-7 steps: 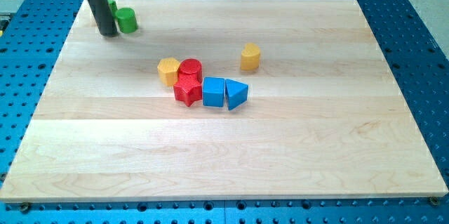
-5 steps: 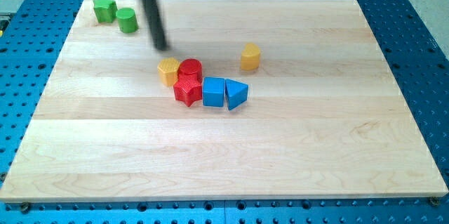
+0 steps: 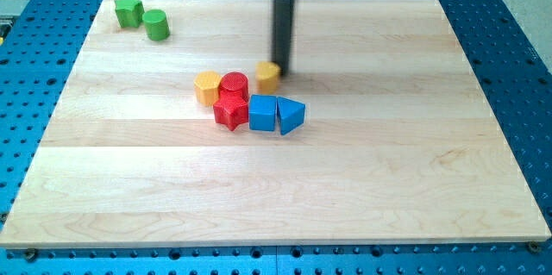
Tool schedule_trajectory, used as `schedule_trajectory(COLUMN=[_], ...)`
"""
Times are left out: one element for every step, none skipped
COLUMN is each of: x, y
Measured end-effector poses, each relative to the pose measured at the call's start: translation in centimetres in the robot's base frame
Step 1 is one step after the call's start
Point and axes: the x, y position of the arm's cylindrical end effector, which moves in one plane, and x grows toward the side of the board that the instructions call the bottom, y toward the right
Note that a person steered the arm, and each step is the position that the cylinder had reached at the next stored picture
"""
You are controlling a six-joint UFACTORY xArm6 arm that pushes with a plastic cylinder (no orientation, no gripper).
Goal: Move the blue blocks to the bottom left side of the board
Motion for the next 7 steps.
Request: schedule_trajectory(x=[2.8, 4.0, 1.4, 1.0, -2.2, -2.9, -5.0], y=[7.7, 2.1, -5.2, -7.8, -10.8, -10.4, -5.4])
